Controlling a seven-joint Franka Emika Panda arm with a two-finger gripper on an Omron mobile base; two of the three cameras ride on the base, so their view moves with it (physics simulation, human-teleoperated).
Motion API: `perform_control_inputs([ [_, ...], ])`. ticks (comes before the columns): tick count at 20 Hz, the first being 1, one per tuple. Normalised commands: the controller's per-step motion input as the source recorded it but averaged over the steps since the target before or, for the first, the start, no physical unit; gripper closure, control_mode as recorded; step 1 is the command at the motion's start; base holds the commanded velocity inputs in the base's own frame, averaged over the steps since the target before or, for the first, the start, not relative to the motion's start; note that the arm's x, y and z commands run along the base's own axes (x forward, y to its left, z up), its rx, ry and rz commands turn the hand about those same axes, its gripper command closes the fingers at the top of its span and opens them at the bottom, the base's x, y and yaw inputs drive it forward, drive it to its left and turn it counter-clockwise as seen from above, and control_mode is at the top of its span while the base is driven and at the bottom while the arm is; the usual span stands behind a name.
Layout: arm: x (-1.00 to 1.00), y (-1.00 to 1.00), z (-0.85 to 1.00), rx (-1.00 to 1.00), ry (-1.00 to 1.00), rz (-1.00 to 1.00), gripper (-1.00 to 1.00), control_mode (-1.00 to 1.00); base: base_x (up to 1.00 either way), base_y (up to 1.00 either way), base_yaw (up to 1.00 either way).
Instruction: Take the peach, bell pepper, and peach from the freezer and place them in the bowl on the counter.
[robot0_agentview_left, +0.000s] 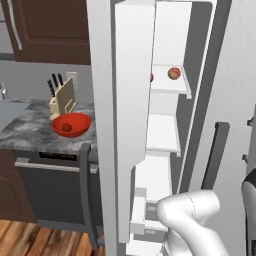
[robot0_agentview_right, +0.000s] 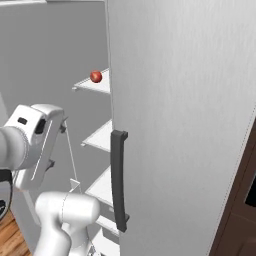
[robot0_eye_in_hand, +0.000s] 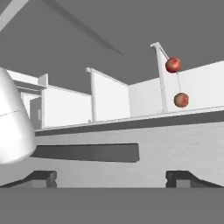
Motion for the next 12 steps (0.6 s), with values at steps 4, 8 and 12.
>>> perform_control_inputs([
  [4, 0.0, 0.11, 0.07, -0.03, 0.0, 0.0, -1.0, -1.0, 0.06, 0.35, -0.01],
  [8, -0.02, 0.36, 0.43, -0.12, 0.0, 0.12, -1.0, -1.0, 0.0, 0.0, 0.0],
  [12, -0.05, 0.21, 0.48, -0.12, 0.0, 0.17, -1.0, -1.0, 0.0, 0.0, 0.0],
])
